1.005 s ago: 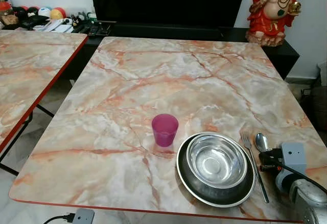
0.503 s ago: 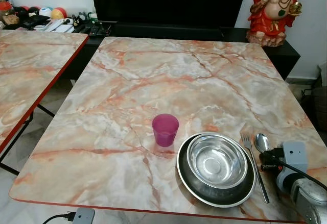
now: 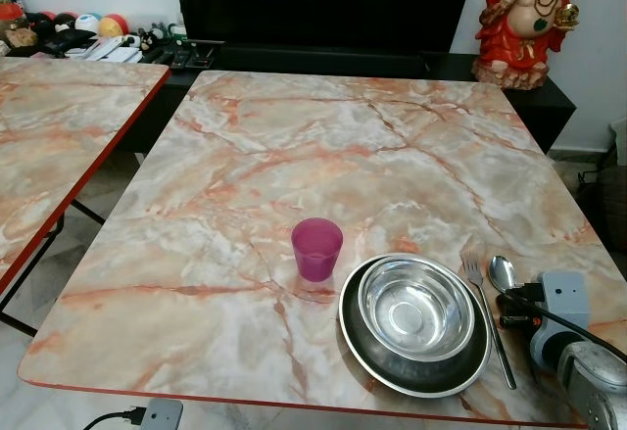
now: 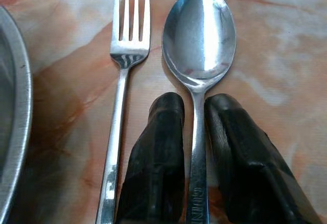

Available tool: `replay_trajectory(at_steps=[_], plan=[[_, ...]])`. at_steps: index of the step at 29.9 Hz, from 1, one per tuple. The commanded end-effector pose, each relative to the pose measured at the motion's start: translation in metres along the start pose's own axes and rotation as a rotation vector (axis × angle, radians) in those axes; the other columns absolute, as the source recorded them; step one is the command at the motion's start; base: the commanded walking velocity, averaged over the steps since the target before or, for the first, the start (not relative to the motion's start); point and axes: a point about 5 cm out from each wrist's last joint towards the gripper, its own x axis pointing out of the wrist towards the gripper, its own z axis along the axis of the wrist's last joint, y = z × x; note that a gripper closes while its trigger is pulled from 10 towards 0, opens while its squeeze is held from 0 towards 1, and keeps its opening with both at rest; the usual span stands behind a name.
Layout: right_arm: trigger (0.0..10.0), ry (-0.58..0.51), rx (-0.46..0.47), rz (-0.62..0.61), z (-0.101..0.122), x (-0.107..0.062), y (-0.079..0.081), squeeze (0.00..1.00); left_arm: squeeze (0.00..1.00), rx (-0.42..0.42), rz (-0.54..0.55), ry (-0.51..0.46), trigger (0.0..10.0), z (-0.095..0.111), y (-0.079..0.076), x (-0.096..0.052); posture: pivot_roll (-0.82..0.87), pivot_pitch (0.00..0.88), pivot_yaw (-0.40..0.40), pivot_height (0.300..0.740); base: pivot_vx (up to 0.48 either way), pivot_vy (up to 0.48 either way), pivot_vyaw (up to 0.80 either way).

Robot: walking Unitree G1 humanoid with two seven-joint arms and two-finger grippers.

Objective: Setting the table

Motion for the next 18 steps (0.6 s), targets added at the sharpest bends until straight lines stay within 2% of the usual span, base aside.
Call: replay_trajectory(at_steps=[1,6,14,18], plan=[[10.0,-0.002,-0.009,0.004,0.003,-0.001,0.000,0.00,0.00,0.010,-0.007,0.033,10.0,-0.007,-0.003,-0.001,-0.13,0.096,0.009,0.740,0.000,0.000,0.00],[10.0,-0.074,0.031,-0.001,0.017,-0.002,-0.001,0.00,0.00,0.009,-0.006,0.034,10.0,-0.007,-0.003,-0.001,-0.12,0.095,0.008,0.740,0.000,0.000,0.00],[10.0,-0.206,0.010,-0.090,0.043,-0.005,-0.010,0.00,0.00,0.009,-0.003,0.038,10.0,-0.009,-0.002,-0.002,-0.12,0.086,0.009,0.740,0.000,0.000,0.00],[10.0,-0.224,0.017,-0.117,0.043,-0.006,-0.013,0.00,0.00,0.007,-0.005,0.037,10.0,-0.009,-0.003,-0.002,-0.12,0.084,0.008,0.740,0.000,0.000,0.00]])
